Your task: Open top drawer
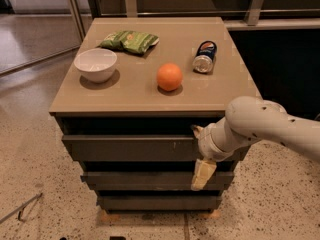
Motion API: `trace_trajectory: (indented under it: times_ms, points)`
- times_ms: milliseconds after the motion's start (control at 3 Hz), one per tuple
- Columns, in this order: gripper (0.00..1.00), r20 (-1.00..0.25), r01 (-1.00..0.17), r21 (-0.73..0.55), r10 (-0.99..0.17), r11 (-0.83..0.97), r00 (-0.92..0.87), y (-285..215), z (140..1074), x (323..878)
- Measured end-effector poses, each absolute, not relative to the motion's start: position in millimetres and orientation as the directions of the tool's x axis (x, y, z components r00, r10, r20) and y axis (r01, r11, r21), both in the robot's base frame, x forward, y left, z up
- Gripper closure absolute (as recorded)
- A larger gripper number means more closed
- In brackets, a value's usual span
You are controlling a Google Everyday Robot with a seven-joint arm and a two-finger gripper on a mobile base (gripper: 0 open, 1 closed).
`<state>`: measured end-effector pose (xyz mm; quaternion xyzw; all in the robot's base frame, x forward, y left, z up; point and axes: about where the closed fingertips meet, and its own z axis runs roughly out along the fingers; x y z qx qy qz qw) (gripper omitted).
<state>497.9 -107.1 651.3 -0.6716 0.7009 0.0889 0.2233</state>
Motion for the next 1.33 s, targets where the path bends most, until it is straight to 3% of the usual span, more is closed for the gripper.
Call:
trace_trajectory:
  times_ms: [667,1333]
  points:
    - [0.00,-0.427,-0.986,-0.153,-0.904,0.066,0.005,-105,648,497]
    - [0.00,-0.410,-0.998,-0.041,-0.912,0.043,-0.023,-106,645,481]
